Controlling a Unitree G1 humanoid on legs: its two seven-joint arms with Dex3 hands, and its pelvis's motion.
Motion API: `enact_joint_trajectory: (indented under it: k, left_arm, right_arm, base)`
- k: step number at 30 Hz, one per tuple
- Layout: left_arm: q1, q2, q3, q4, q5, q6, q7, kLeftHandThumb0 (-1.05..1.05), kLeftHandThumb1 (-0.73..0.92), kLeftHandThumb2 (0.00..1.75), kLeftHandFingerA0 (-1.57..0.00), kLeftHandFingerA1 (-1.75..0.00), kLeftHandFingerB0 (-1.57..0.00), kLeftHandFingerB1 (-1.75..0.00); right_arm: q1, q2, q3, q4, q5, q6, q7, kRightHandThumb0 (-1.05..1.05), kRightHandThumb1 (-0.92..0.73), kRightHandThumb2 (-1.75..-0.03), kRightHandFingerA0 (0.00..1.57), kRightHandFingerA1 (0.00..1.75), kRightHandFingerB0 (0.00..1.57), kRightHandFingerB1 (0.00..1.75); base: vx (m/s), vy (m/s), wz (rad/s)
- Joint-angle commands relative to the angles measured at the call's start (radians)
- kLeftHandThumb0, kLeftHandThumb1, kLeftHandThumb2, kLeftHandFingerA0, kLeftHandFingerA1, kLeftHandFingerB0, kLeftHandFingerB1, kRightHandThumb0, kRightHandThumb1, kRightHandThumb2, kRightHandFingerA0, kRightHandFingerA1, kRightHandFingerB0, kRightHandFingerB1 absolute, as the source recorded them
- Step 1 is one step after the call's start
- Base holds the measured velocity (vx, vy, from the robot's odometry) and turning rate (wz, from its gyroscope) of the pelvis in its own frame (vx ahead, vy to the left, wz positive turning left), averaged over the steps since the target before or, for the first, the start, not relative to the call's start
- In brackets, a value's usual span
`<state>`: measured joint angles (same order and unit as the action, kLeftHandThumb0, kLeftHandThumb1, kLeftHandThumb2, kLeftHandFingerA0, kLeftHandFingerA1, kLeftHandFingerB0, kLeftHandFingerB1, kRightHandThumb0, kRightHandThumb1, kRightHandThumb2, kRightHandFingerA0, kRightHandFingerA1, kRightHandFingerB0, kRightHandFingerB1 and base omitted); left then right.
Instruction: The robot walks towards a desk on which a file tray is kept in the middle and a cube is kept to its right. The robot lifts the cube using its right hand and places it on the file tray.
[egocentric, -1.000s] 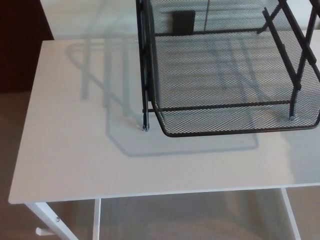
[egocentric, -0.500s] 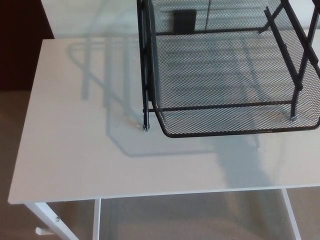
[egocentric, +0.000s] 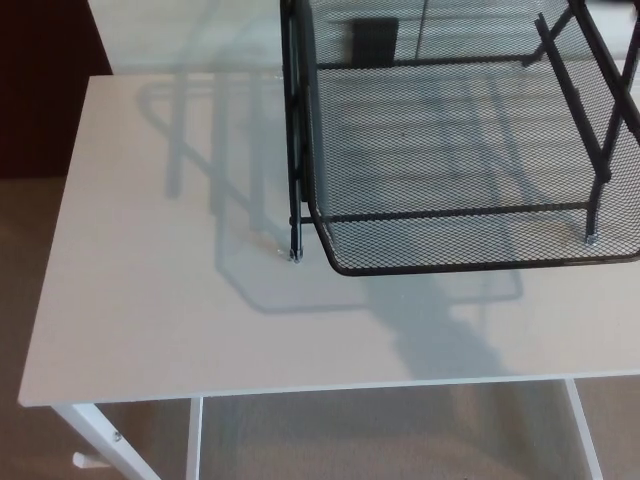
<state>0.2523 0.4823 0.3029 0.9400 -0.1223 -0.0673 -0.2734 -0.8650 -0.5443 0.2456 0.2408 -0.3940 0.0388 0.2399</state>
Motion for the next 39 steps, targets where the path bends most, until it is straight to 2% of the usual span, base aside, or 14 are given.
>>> enact_joint_trajectory:
  k: [1,4,5,6,7,9,15,16,18,19,21,29,37,39]
  left_arm:
    - [-0.004,0.004,0.004,0.027,0.003,-0.016,0.009,-0.61,0.87,0.66,-0.36,-0.42,-0.27,-0.34]
    - [-0.017,0.008,0.004,0.046,0.004,-0.023,0.006,-0.62,0.87,0.66,-0.36,-0.42,-0.26,-0.34]
    - [-0.019,0.009,0.004,0.047,0.003,-0.023,0.006,-0.65,0.71,0.95,-0.30,-0.52,-0.22,-0.46]
    - [-0.021,0.009,0.005,0.047,0.003,-0.021,0.006,-0.65,0.71,0.95,-0.30,-0.52,-0.22,-0.46]
    - [-0.017,0.011,-0.001,0.048,0.010,-0.035,0.006,-0.61,0.88,0.66,-0.37,-0.42,-0.27,-0.35]
    - [-0.003,0.011,-0.005,0.026,0.013,-0.029,0.004,-0.63,0.82,0.68,-0.36,-0.42,-0.26,-0.35]
    - [-0.023,0.011,-0.010,0.033,0.010,-0.011,0.006,-0.61,0.88,0.66,-0.37,-0.43,-0.27,-0.35]
    - [-0.020,0.012,-0.010,0.019,0.010,0.000,0.013,-0.60,0.87,0.66,-0.38,-0.42,-0.28,-0.35]
    - [-0.005,0.011,-0.012,-0.007,0.010,0.002,0.011,-0.60,0.88,0.66,-0.38,-0.42,-0.28,-0.35]
    - [-0.005,0.012,-0.015,-0.004,0.014,-0.003,0.011,-0.62,0.83,0.68,-0.36,-0.43,-0.26,-0.35]
    - [-0.004,0.011,-0.017,0.006,0.016,-0.015,0.011,-0.64,0.83,0.69,-0.36,-0.44,-0.26,-0.36]
    - [-0.001,0.011,-0.019,-0.007,0.013,0.002,0.017,-0.63,0.82,0.68,-0.36,-0.42,-0.27,-0.35]
    - [-0.001,0.018,-0.020,0.013,0.012,-0.021,0.002,-0.65,0.82,0.68,-0.38,-0.44,-0.26,-0.36]
    - [-0.002,0.014,-0.015,0.018,0.006,-0.015,0.002,-0.66,0.81,0.68,-0.37,-0.43,-0.26,-0.36]
  right_arm:
    - [0.109,0.033,0.175,0.105,-0.055,0.047,0.202,-0.15,-0.67,-0.76,1.04,0.93,0.91,0.67]
    - [0.092,0.042,0.165,0.148,-0.014,0.042,0.218,-0.14,-0.69,-0.79,0.99,0.96,0.87,0.70]
    - [0.084,0.043,0.159,0.154,-0.005,0.048,0.226,-0.16,-0.71,-0.79,0.99,1.03,0.84,0.70]
    - [0.074,0.044,0.150,0.163,0.010,0.058,0.238,-0.16,-0.71,-0.79,0.99,1.03,0.84,0.70]
    - [0.073,0.045,0.141,0.147,0.017,0.079,0.246,-0.17,-0.71,-0.77,0.99,1.08,0.84,0.69]
    - [0.070,0.043,0.133,0.144,0.024,0.076,0.257,-0.17,-0.74,-0.74,0.94,0.96,0.83,0.67]
    - [0.078,0.055,0.132,0.137,0.021,0.063,0.272,-0.23,-0.76,-0.72,0.91,1.03,0.79,0.60]
    - [0.087,0.050,0.137,0.105,0.011,0.077,0.281,-0.25,-0.76,-0.64,0.73,0.96,0.61,0.46]
    - [0.090,0.044,0.154,0.080,-0.013,0.084,0.295,-0.39,-0.68,-0.60,0.00,0.36,0.15,0.30]
    - [0.087,0.038,0.164,0.059,-0.031,0.106,0.308,-0.54,-0.54,-0.76,0.00,0.00,0.06,0.22]
    - [0.081,0.025,0.168,0.027,-0.064,0.102,0.286,-0.87,-0.51,-0.76,0.00,0.06,0.00,0.01]
    - [0.059,-0.025,0.091,-0.079,-0.094,0.098,0.252,-0.91,-0.54,-0.87,0.00,0.20,0.00,0.00]
    - [0.088,-0.119,-0.212,-0.303,0.050,0.231,0.332,-0.92,-0.54,-0.80,0.00,0.07,0.00,0.02]
    - [0.134,-0.168,-0.332,-0.339,0.125,0.170,0.338,-0.91,-0.51,-0.79,0.00,0.10,0.05,0.00]
  base:
    - [0.00,0.000,0.00]
    - [0.00,0.000,0.00]
    - [0.00,0.000,0.00]
    - [0.00,0.000,0.00]
    - [0.00,0.000,0.00]
    - [0.00,0.000,0.00]
    - [0.00,0.000,0.00]
    - [0.00,0.000,0.00]
    - [0.00,0.000,0.00]
    - [0.00,0.000,0.00]
    - [0.00,0.000,0.00]
    - [0.00,0.000,0.00]
    - [0.00,0.000,0.00]
    - [0.00,0.000,0.00]
